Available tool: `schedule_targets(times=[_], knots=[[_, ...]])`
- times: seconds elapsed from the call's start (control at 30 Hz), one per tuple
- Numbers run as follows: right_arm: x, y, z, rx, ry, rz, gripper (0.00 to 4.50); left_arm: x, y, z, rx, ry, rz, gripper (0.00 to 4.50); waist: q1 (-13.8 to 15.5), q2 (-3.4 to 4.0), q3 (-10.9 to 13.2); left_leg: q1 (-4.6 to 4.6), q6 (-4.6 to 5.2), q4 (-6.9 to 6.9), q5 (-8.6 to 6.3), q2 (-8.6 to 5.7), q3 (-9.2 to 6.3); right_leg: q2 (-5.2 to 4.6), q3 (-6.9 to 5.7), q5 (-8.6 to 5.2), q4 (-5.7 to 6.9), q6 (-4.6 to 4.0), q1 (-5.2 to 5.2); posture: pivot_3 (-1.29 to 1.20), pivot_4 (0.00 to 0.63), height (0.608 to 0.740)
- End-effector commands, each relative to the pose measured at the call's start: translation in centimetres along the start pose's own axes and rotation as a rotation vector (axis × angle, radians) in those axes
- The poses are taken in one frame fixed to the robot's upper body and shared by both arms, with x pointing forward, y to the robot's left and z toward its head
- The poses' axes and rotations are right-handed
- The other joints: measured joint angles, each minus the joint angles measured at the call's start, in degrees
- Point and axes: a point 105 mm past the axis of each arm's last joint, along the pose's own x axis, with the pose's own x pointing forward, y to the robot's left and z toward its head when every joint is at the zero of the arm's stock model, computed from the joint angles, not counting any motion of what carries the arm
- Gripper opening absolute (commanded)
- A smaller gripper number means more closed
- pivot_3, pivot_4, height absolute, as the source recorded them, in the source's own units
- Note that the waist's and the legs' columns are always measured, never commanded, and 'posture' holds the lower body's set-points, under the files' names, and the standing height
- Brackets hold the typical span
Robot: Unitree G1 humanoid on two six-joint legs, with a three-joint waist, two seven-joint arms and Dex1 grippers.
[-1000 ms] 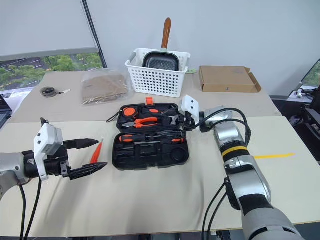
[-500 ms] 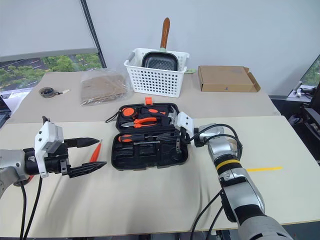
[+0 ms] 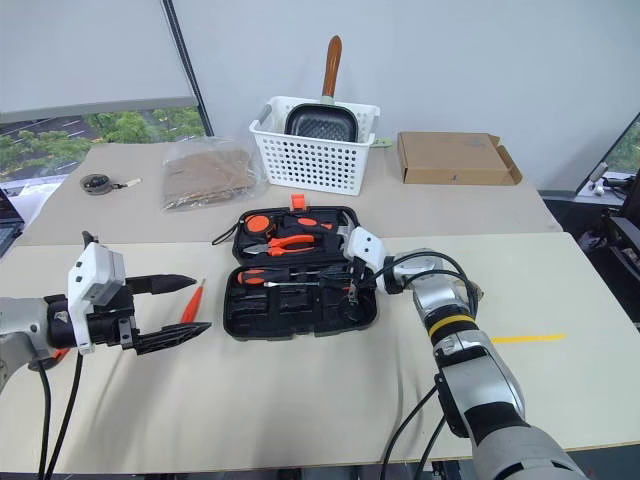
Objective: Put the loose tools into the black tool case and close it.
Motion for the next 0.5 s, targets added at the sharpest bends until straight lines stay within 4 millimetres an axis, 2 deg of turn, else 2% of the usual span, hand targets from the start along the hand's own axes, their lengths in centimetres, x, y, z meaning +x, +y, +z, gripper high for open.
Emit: schedule_targets(times=[0.03,0.17,0.27,0.4,0.5], knots=[[0.0,-0.1,0.9,-0.017,-0.040,0.012,0.13,-0.1,0.0,0.5,0.041,-0.005,-0.001,4.50,0.0,0.00,0.0,0.00,0.00,0.00,0.00,0.00,0.00,0.00,0.00,0.00,0.00,0.00,0.00,0.00,0.150,0.700],[-0.1,-0.4,3.2,-0.004,-0.171,0.013,0.13,0.0,0.1,0.5,0.043,-0.004,0.001,4.50,0.0,0.00,0.0,-0.01,0.01,0.00,0.00,0.04,0.00,0.03,-0.01,0.00,0.00,0.00,-0.01,0.00,0.150,0.700],[-0.2,0.0,3.4,-0.025,-0.183,0.050,0.13,0.0,0.0,0.5,0.042,-0.007,-0.003,4.50,-0.1,0.01,0.0,-0.01,0.01,-0.02,-0.01,0.07,0.00,0.06,-0.01,0.00,0.00,0.00,-0.02,0.00,0.150,0.700],[-0.1,0.2,2.1,-0.039,-0.100,0.054,0.13,0.1,0.1,0.4,0.042,-0.006,-0.004,4.50,0.0,0.02,0.0,0.00,0.02,-0.02,-0.01,0.10,0.00,0.07,-0.02,-0.02,0.00,-0.04,-0.02,0.00,0.150,0.700],[-0.1,0.3,0.1,-0.052,0.028,0.058,0.13,0.0,0.1,0.4,0.044,-0.005,-0.002,4.50,0.0,0.03,0.0,0.00,0.02,-0.02,-0.03,0.10,0.00,0.06,-0.03,-0.04,0.00,-0.07,-0.03,0.00,0.150,0.700]])
